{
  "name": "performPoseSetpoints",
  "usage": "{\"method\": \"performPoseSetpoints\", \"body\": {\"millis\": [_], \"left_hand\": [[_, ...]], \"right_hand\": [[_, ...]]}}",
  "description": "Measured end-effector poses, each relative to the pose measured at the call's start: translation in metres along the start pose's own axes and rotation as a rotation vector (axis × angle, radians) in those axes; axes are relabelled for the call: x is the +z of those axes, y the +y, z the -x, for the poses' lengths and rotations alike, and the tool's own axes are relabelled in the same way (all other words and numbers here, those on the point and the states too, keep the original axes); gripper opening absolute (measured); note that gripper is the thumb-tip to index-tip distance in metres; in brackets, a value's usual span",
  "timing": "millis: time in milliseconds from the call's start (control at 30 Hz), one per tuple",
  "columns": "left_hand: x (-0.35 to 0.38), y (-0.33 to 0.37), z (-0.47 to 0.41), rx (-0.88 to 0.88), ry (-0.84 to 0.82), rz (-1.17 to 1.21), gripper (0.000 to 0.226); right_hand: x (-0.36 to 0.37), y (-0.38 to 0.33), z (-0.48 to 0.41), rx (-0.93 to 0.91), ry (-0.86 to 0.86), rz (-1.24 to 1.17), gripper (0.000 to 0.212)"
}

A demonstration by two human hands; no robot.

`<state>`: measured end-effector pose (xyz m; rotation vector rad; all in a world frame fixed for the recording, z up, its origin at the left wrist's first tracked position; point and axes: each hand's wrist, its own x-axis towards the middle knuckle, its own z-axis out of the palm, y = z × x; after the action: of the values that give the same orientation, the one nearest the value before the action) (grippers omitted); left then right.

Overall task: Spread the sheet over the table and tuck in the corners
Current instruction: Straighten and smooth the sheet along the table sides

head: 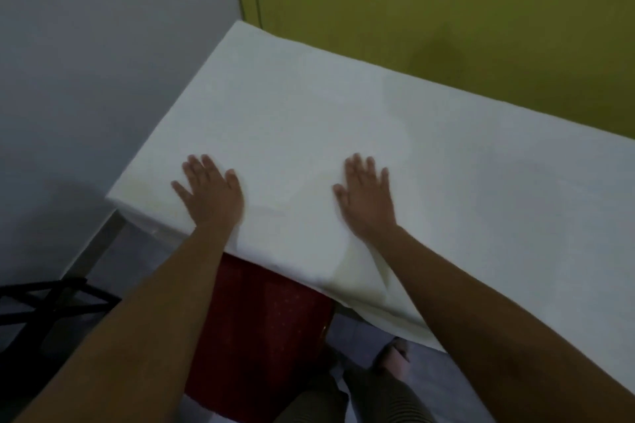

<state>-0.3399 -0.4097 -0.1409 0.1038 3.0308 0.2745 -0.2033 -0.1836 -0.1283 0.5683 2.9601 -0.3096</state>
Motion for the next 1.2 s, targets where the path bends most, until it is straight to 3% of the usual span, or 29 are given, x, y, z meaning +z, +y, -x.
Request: {"method": "performPoseSetpoints", "body": {"millis": [100,200,400,867,1067,1200], "left_hand": [[0.011,0.057,0.031,0.34,-0.01,-0.043,0.056],[0.028,0.114,0.083,0.678,-0.046,-0.046,0.055],[0.055,0.208,0.17,0.946,-0.166,-0.081,0.058],[0.098,0.389,0.36,1.247,-0.289,-0.092,0.059],[0.113,0.426,0.423,1.31,-0.319,-0.087,0.06],[0.117,0.429,0.427,1.328,-0.296,-0.088,0.06]], "right_hand": [[0.0,0.013,0.01,-0.029,0.005,-0.057,0.055],[-0.01,0.074,0.019,0.238,0.07,-0.084,0.054],[-0.017,0.216,0.103,0.544,0.141,-0.104,0.057],[-0.009,0.385,0.344,0.99,0.22,-0.161,0.059],[0.001,0.418,0.432,1.156,0.284,-0.244,0.058],[-0.003,0.428,0.458,1.22,0.284,-0.141,0.049]]}}
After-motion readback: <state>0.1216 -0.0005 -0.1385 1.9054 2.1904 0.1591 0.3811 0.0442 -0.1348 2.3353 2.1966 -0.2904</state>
